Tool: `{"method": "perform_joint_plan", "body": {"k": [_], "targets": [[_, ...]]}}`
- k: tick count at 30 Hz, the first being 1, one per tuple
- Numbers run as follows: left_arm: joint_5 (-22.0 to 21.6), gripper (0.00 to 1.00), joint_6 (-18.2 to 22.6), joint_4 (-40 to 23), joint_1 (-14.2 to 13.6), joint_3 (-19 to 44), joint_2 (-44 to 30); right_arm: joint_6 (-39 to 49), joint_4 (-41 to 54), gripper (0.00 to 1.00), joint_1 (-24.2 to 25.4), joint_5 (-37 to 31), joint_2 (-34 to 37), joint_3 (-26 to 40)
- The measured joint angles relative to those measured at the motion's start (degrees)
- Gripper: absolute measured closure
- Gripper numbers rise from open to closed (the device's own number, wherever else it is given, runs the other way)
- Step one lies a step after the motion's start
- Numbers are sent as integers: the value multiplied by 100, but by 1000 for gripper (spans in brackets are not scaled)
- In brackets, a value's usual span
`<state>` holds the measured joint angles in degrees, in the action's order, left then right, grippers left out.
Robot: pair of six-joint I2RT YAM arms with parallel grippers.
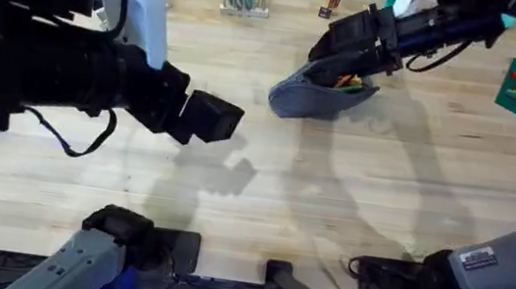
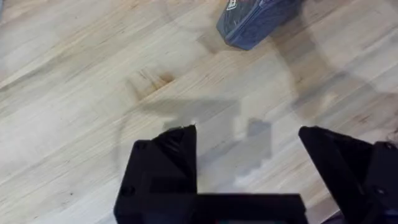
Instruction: Unzip the bag, pick up the pens from the table one at a time and place them inside, then zip the bag closed.
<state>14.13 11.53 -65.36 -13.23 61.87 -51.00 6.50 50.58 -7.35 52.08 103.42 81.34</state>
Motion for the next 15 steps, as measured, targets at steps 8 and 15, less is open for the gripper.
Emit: {"method": "perform_joint_plan", "body": {"k": [8,15], "targets": [[0,6,0,0,0,0,2,42,-283,6,-13,50,463,0],[0,8,0,0,0,0,2,44,-494,6,-169,72,616,0]]}}
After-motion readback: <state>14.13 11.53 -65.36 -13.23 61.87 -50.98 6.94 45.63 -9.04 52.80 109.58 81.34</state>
